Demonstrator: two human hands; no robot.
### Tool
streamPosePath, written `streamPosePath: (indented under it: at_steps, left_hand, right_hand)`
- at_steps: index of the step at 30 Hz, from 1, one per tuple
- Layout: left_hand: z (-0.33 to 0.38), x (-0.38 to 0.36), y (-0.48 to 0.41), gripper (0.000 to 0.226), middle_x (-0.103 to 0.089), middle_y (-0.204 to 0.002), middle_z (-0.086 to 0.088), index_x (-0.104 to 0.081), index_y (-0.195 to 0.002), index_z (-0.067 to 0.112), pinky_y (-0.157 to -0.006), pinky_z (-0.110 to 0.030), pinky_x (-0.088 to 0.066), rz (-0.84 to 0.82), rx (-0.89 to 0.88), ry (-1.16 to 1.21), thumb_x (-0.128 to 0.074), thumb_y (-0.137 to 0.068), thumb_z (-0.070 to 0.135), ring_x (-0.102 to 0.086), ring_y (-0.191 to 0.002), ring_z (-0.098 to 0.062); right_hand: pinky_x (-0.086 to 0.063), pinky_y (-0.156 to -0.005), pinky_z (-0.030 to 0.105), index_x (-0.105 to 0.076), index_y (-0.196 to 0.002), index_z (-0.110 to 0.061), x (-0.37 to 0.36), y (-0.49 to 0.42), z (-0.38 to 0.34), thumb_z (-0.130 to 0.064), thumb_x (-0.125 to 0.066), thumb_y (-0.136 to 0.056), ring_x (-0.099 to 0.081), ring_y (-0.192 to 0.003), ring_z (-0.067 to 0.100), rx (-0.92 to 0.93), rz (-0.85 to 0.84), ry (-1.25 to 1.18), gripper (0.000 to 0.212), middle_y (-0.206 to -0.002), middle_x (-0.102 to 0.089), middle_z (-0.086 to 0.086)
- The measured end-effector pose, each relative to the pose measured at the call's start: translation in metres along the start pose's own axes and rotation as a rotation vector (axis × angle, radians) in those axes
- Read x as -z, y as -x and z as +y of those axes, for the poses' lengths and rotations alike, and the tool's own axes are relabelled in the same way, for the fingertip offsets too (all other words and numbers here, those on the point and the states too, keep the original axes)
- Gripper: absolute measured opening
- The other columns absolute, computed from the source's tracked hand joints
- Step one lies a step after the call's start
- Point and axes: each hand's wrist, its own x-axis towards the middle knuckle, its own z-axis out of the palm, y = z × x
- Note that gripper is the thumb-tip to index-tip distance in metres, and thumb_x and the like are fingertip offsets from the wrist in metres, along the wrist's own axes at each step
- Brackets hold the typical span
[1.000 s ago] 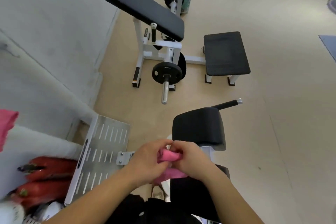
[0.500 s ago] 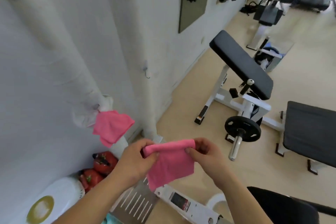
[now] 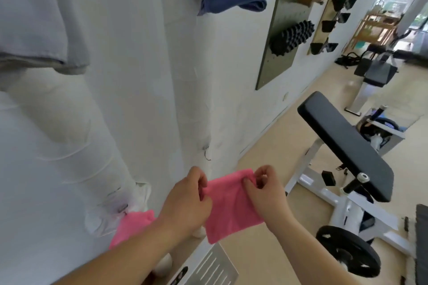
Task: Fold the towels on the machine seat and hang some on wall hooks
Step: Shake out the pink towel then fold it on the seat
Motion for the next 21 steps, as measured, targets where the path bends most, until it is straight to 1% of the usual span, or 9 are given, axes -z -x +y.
streamPosePath:
  at_steps: [2, 5, 7, 9, 11, 13, 16, 18, 21]
  left_hand:
    - [-0.002, -0.003, -0.03, 0.025, -0.061, -0.078, 0.007, -0.048, -0.083, 0.029, -0.059, -0.026, -0.044, 0.0, -0.013, -0.031, -0.056, -0.076, 0.007, -0.053, -0.065, -0.011]
    - [-0.012, -0.006, -0.069, 0.026, -0.065, -0.083, 0.008, -0.051, -0.085, 0.032, -0.062, -0.026, -0.047, 0.041, 0.01, -0.056, -0.057, -0.076, 0.008, -0.06, -0.071, -0.011]
    - [-0.018, -0.009, -0.092, 0.025, -0.065, -0.08, 0.007, -0.052, -0.086, 0.03, -0.062, -0.028, -0.049, 0.091, 0.049, -0.033, -0.06, -0.078, 0.008, -0.062, -0.072, -0.014]
    - [-0.027, -0.014, -0.112, 0.024, -0.065, -0.078, 0.008, -0.052, -0.086, 0.029, -0.062, -0.028, -0.051, 0.134, 0.082, -0.03, -0.064, -0.083, 0.009, -0.063, -0.072, -0.012]
    - [-0.038, -0.019, -0.13, 0.021, -0.065, -0.077, 0.006, -0.053, -0.085, 0.027, -0.064, -0.032, -0.053, 0.158, 0.096, -0.034, -0.065, -0.085, 0.009, -0.063, -0.071, -0.013]
    - [-0.05, -0.027, -0.144, 0.02, -0.064, -0.076, 0.004, -0.054, -0.083, 0.026, -0.065, -0.036, -0.054, 0.158, 0.097, -0.053, -0.063, -0.086, 0.008, -0.062, -0.072, -0.016]
    - [-0.065, -0.037, -0.16, 0.017, -0.065, -0.076, 0.005, -0.058, -0.082, 0.025, -0.066, -0.036, -0.053, 0.176, 0.08, -0.095, -0.059, -0.087, 0.008, -0.063, -0.073, -0.019]
    - [-0.074, -0.043, -0.168, 0.016, -0.067, -0.077, 0.006, -0.063, -0.084, 0.024, -0.069, -0.036, -0.054, 0.196, 0.071, -0.117, -0.059, -0.088, 0.009, -0.064, -0.075, -0.017]
    - [-0.087, -0.05, -0.177, 0.015, -0.067, -0.081, 0.007, -0.067, -0.087, 0.026, -0.071, -0.037, -0.056, 0.205, 0.059, -0.153, -0.059, -0.09, 0.014, -0.063, -0.076, -0.016]
  right_hand:
    - [-0.047, -0.064, 0.029, -0.056, -0.096, -0.021, -0.008, -0.033, 0.001, -0.012, -0.063, -0.094, -0.059, -0.072, 0.014, 0.056, -0.032, 0.06, 0.011, -0.087, -0.066, 0.001]
    - [-0.049, -0.067, 0.031, -0.062, -0.094, -0.017, -0.028, -0.074, 0.0, -0.004, -0.056, -0.092, -0.062, -0.078, 0.018, 0.103, -0.098, 0.133, 0.015, -0.085, -0.067, -0.001]
    - [-0.055, -0.074, 0.035, -0.067, -0.097, -0.019, -0.041, -0.097, -0.001, -0.009, -0.058, -0.09, -0.066, -0.084, 0.019, 0.111, -0.133, 0.164, 0.015, -0.089, -0.07, -0.002]
    - [-0.057, -0.081, 0.035, -0.07, -0.102, -0.023, -0.055, -0.117, 0.001, -0.015, -0.06, -0.088, -0.067, -0.089, 0.016, 0.135, -0.168, 0.19, 0.019, -0.094, -0.072, -0.006]
    - [-0.056, -0.084, 0.033, -0.072, -0.108, -0.025, -0.067, -0.134, 0.003, -0.021, -0.06, -0.084, -0.068, -0.092, 0.013, 0.167, -0.209, 0.226, 0.027, -0.1, -0.072, -0.007]
    - [-0.058, -0.085, 0.037, -0.071, -0.112, -0.027, -0.079, -0.15, 0.009, -0.027, -0.055, -0.082, -0.067, -0.093, 0.016, 0.203, -0.251, 0.302, 0.034, -0.104, -0.068, -0.005]
    - [-0.057, -0.084, 0.043, -0.067, -0.108, -0.022, -0.095, -0.167, 0.022, -0.025, -0.058, -0.088, -0.062, -0.09, 0.021, 0.237, -0.318, 0.418, 0.022, -0.102, -0.057, -0.001]
    - [-0.055, -0.087, 0.043, -0.063, -0.105, -0.021, -0.104, -0.175, 0.031, -0.03, -0.065, -0.088, -0.058, -0.093, 0.023, 0.243, -0.351, 0.465, 0.019, -0.101, -0.052, -0.002]
    - [-0.054, -0.089, 0.041, -0.06, -0.098, -0.026, -0.116, -0.186, 0.041, -0.041, -0.068, -0.09, -0.056, -0.096, 0.023, 0.251, -0.357, 0.48, 0.019, -0.1, -0.048, -0.005]
